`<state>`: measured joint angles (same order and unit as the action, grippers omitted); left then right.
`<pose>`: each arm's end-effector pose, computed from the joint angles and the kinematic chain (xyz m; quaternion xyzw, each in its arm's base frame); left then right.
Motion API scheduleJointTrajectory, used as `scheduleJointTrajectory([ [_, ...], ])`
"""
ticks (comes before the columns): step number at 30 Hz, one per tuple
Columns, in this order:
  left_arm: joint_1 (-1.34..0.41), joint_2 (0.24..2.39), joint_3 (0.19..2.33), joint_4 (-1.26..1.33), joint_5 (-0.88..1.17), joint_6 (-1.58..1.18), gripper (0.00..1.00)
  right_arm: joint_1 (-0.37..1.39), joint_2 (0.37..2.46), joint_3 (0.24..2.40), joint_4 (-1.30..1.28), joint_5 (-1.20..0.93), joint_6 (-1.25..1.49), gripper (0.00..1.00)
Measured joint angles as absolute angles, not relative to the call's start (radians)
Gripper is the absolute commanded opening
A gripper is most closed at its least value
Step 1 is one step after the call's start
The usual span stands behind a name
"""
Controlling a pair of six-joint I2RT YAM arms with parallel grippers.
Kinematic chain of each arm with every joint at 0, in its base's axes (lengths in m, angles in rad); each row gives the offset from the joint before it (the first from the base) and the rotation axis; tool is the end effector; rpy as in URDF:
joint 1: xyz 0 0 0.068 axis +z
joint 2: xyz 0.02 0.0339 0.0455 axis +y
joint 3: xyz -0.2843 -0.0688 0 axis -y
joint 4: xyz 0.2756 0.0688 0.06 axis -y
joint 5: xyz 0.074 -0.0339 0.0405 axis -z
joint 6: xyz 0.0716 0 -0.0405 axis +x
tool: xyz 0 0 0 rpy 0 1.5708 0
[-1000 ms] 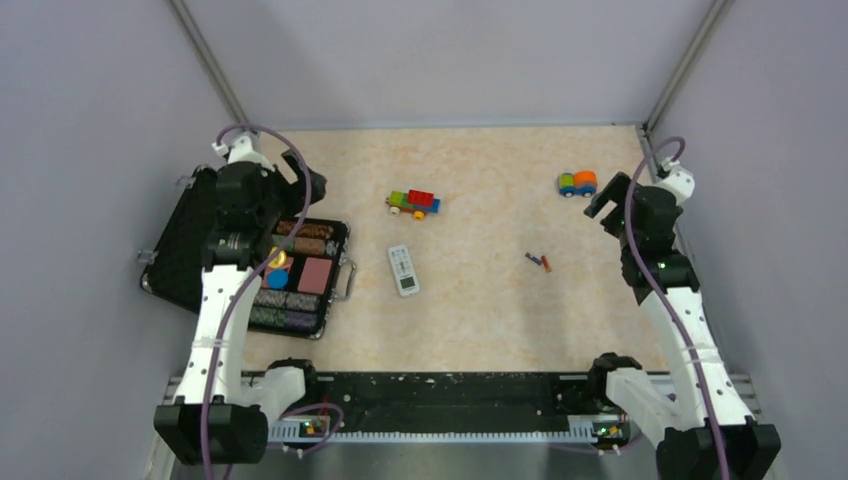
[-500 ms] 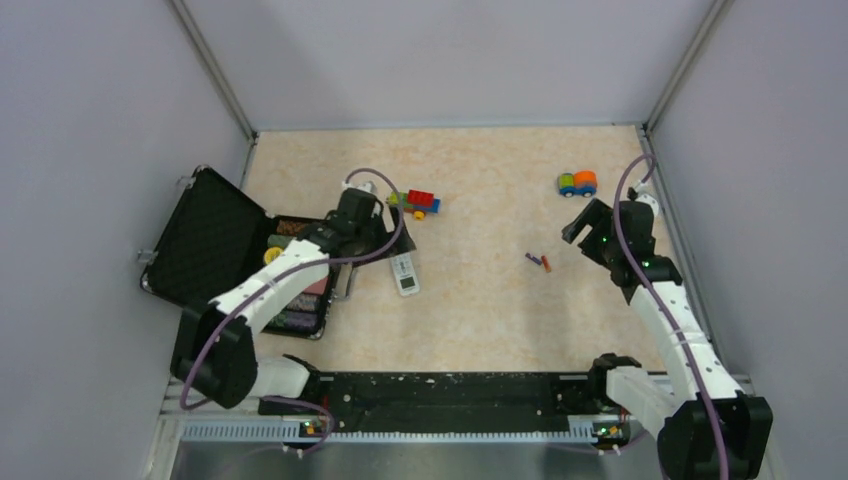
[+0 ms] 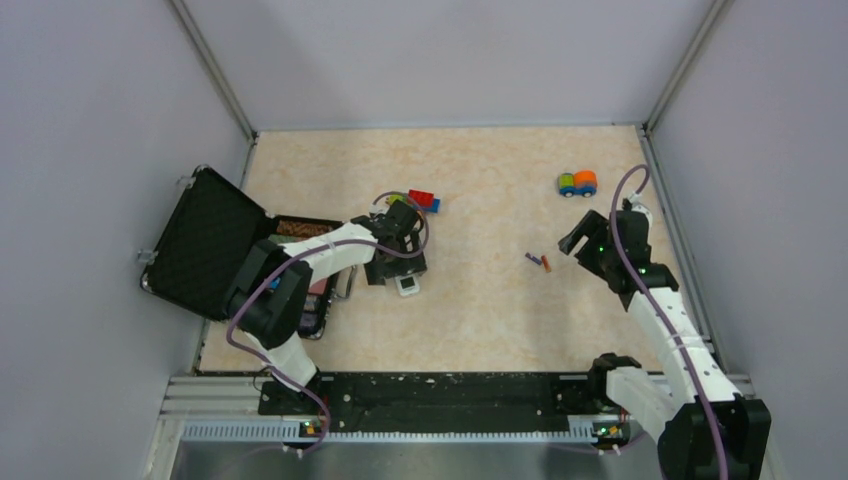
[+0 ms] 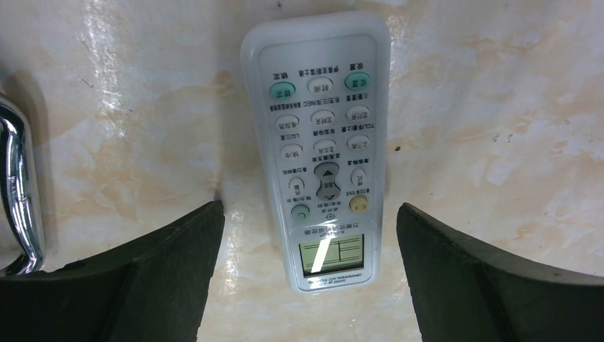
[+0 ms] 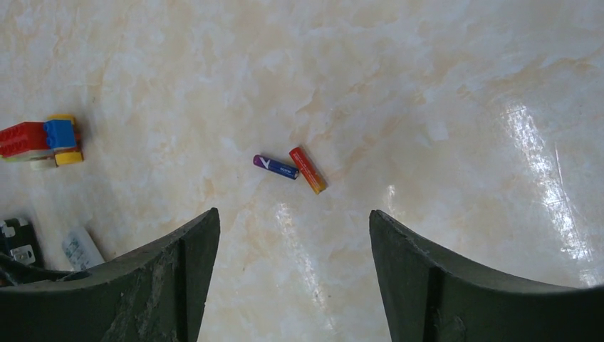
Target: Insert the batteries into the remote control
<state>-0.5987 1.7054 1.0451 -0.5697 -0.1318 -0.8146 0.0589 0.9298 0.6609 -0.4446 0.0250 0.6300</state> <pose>0.3036 -0.1957 0.1369 -0.1171 0.9765 -0.0605 0.1708 0.2414 0.0124 0.2307 0.2612 0.8712 0.1296 0.3950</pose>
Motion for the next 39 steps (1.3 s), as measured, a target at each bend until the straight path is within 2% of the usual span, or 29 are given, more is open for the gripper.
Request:
scheduleJointTrajectory([
  [4,-0.598,1.711,1.045,-0.572,-0.145,-0.828,0.83,0.059,0.920,0.640,-0.439,0.015,0.641,0.71],
  [7,-0.599,1.711,1.046,-0.576,-0.151,-0.838,0.70,0.059,0.920,0.634,-0.441,-0.003,0.648,0.71],
  [10,-0.599,1.716,1.046,-0.576,-0.155,-0.839,0.53,0.059,0.920,0.634,-0.440,-0.018,0.649,0.70],
  [15,-0.604,1.730,1.065,-0.590,-0.163,-0.849,0.18,0.070,0.920,0.634,-0.441,-0.040,0.650,0.69],
  [17,-0.605,1.732,1.070,-0.591,-0.161,-0.847,0.00,0.078,0.920,0.634,-0.441,-0.049,0.651,0.69],
  [21,-0.604,1.731,1.070,-0.579,-0.122,-0.820,0.00,0.099,0.920,0.634,-0.439,-0.079,0.650,0.70],
  [25,-0.605,1.689,1.071,-0.569,0.038,-0.717,0.00,0.116,0.921,0.636,-0.422,-0.164,0.636,0.71],
  [29,-0.605,1.573,1.093,-0.554,0.239,-0.619,0.00,0.135,0.921,0.672,-0.395,-0.306,0.620,0.79],
  [33,-0.605,1.440,1.134,-0.484,0.479,-0.557,0.00,0.170,0.913,0.752,-0.307,-0.452,0.635,0.93],
  [39,-0.605,1.340,1.158,-0.338,0.731,-0.591,0.00,0.269,0.884,0.809,-0.094,-0.546,0.746,0.97],
])
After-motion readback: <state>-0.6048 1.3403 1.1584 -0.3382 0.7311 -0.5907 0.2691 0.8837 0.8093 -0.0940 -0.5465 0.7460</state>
